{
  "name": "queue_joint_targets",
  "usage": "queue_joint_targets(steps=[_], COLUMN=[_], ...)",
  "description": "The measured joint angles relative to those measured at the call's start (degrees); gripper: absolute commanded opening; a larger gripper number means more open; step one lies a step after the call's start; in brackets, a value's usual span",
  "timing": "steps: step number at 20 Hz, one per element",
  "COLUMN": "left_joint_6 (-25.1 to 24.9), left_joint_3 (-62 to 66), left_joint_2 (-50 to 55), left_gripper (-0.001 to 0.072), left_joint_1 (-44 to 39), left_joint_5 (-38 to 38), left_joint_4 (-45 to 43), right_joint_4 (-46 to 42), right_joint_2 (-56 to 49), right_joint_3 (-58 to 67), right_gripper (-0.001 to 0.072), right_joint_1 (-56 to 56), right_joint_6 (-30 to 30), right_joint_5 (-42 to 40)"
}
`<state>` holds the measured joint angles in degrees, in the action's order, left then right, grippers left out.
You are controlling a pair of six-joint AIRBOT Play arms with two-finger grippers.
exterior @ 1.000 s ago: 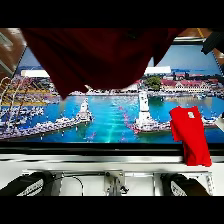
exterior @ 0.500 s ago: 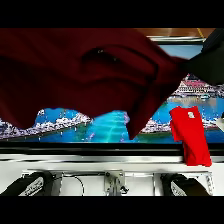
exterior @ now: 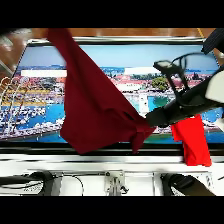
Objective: Fold the shirts.
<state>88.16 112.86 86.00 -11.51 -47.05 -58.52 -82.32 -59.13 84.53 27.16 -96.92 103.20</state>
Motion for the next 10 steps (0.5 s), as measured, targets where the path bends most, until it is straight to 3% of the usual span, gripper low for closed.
queue_joint_targets(steps=[3,4,5,7,10], left_joint_6=[-0.33,-0.31,-0.26,0.46,2.6], left_joint_3=[-0.13,-0.17,-0.17,-0.11,0.26], left_joint_2=[8.76,11.15,12.85,14.84,13.9], left_gripper=[0.0036,0.0082,0.0177,0.054,0.0551], left_joint_1=[-5.01,-5.95,-6.38,-5.92,-1.44], left_joint_5=[-3.34,-5.44,-7.87,-13.25,-21.55], left_joint_4=[0.39,0.37,0.24,-0.07,-0.79], right_joint_4=[-7.45,-9.73,-11.47,-13.55,-15.26], right_joint_2=[-0.07,-0.07,-0.07,-0.07,-0.09], right_joint_3=[-3.61,-4.26,-4.72,-5.27,-5.66], right_gripper=[0.0059,0.0059,0.0059,0.0059,0.0059], right_joint_1=[1.18,1.4,1.51,1.77,1.86], right_joint_6=[-0.9,-1.7,-2.69,-4.85,-7.72], right_joint_5=[-4.81,-7.1,-9.81,-15.34,-22.49])
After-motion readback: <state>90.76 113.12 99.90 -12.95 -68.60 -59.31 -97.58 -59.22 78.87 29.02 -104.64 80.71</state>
